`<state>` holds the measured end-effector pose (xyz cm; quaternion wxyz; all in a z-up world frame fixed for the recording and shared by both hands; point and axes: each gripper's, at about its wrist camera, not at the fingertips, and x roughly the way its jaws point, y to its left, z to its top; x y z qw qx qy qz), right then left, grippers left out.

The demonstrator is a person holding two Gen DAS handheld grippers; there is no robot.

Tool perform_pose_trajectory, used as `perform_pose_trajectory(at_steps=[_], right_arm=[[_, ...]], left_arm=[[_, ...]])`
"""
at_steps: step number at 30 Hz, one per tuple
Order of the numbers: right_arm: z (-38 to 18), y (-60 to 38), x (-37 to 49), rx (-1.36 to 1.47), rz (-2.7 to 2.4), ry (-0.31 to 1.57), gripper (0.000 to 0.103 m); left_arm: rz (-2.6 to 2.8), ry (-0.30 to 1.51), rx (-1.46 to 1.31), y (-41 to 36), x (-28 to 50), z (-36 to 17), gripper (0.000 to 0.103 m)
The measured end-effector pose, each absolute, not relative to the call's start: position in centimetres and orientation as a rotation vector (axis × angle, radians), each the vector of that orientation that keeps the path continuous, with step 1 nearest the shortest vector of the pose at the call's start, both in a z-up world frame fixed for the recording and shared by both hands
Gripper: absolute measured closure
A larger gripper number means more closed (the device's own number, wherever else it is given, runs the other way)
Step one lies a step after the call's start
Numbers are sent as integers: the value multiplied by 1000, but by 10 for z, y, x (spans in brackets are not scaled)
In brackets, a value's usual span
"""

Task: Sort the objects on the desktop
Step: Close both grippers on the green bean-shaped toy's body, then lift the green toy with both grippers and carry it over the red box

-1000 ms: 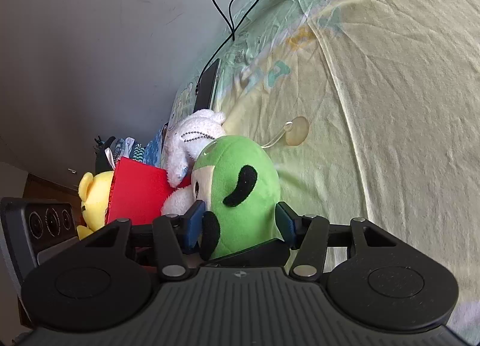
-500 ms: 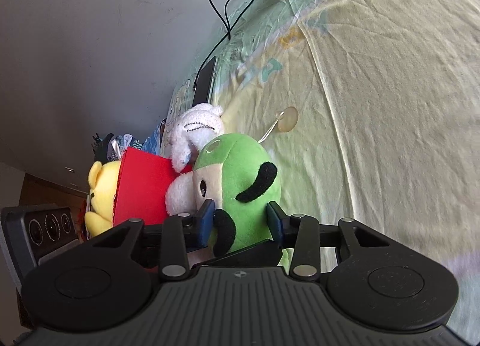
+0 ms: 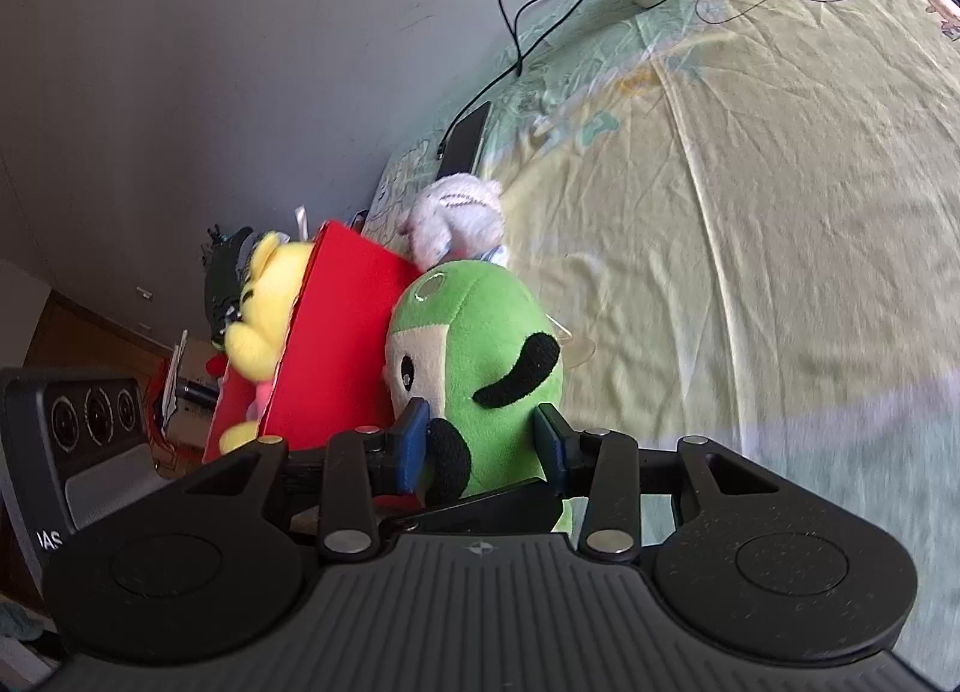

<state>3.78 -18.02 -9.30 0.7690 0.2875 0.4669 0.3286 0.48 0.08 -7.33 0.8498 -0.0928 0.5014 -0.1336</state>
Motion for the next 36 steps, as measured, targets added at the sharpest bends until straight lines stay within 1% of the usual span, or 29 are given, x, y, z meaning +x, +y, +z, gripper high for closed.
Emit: perform_pose_trajectory(at_steps=[8,13,21,29,36], right_arm=[[-80,-167,3,562,757,970,61],[-65,-155,-17,523,724,908,61],[-44,-128,-43,568,692,858,61],[-13,-99,-68,639,681,749,61],[1,-64,-85,635,687,686,61]], left_arm=[[-286,1034,-79,-4,-26,-61,19],[-339,1012,-87,9,-35,-51,19],[-425,952,-91,51,-59,-23,19],[-497,833,-94,95,-80,18,19],[-515,774,-87,134,-95,33,19]])
